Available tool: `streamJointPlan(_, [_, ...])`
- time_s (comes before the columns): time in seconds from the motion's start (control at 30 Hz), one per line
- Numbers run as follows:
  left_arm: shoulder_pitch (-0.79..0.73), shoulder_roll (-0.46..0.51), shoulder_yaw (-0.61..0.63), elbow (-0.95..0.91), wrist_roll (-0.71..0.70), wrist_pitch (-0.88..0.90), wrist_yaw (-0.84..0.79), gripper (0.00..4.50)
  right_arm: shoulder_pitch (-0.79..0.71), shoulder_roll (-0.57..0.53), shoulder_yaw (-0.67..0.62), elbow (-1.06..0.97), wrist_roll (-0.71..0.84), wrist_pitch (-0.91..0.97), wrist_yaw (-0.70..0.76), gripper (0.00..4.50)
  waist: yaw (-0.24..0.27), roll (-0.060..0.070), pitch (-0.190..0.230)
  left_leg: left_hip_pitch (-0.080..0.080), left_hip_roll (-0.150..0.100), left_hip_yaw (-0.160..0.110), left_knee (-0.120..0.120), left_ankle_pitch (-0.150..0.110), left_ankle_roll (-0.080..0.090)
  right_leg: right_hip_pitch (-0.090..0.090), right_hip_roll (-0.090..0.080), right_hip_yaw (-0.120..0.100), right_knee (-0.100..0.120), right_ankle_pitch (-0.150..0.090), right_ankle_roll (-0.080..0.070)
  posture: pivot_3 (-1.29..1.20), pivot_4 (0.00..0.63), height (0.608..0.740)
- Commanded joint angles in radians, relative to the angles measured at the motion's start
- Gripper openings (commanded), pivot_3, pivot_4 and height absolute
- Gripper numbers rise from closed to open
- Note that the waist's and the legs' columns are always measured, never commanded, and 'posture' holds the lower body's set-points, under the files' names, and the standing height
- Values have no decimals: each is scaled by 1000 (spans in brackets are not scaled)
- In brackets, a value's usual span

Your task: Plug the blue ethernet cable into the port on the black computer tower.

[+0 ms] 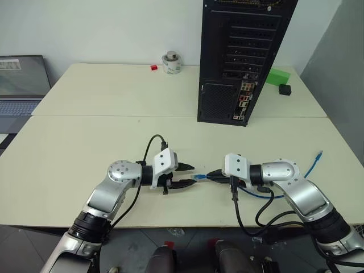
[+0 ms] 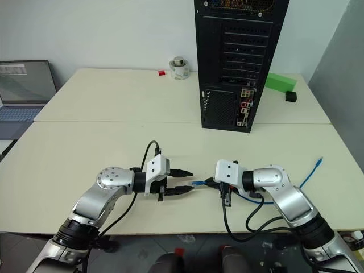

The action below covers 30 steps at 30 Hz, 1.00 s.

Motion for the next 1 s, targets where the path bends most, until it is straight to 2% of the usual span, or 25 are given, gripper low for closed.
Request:
streamJointPlan(0.03, [-11, -8, -1, -16, -6, -17, -7, 1445, -16, -8, -3, -40, 0, -5, 14, 0, 0, 0, 0, 0, 0, 0, 0, 0, 0, 0, 0, 0, 0, 0, 0, 0, 150, 740])
streamJointPlan(0.17, [-12, -12, -3, -15, -1, -18, -10, 453, -13, -11, -5, -45, 3, -7, 15, 0, 0, 0, 0, 0, 0, 0, 0, 0, 0, 0, 0, 0, 0, 0, 0, 0, 150, 740])
streamJointPlan(0.2, [-12, -13, -3, -13, 0, -18, -10, 327, -12, -12, -5, -47, 5, -6, 16, 0, 0, 0, 0, 0, 0, 0, 0, 0, 0, 0, 0, 0, 0, 0, 0, 0, 150, 740])
streamJointPlan(0.43, [-9, -15, 1, 3, 20, -45, 3, 274, -15, -22, -4, -58, 24, 6, 41, 0, 0, 0, 0, 0, 0, 0, 0, 0, 0, 0, 0, 0, 0, 0, 0, 0, 150, 740])
streamJointPlan(0.53, [-2, -15, 1, 8, 36, -79, 13, 274, -27, -27, -13, -47, 22, -5, 44, 612, 0, 0, 0, 0, 0, 0, 0, 0, 0, 0, 0, 0, 0, 0, 0, 0, 150, 740])
streamJointPlan(0.73, [47, -17, -2, 8, 90, -198, 62, 274, -68, -88, -93, -68, 95, 52, 110, 2299, 1, 0, 0, 0, 0, 0, 0, 0, 0, 0, 0, 0, 0, 0, 0, 0, 150, 740])
streamJointPlan(0.87, [62, -21, -2, 59, 188, -418, 142, 274, -67, -107, -174, -92, 207, 166, 115, 3266, 3, 0, 0, 0, 0, -1, 0, 0, 0, 0, -1, 0, 0, 0, 0, 0, 150, 740])
streamJointPlan(1.0, [46, -16, -4, 163, 331, -740, 277, 274, -51, -52, -249, -114, 333, 328, 41, 4287, 2, 0, 0, 0, 0, 0, 0, 0, 0, 0, -5, 0, 0, 0, 0, 0, 150, 740])
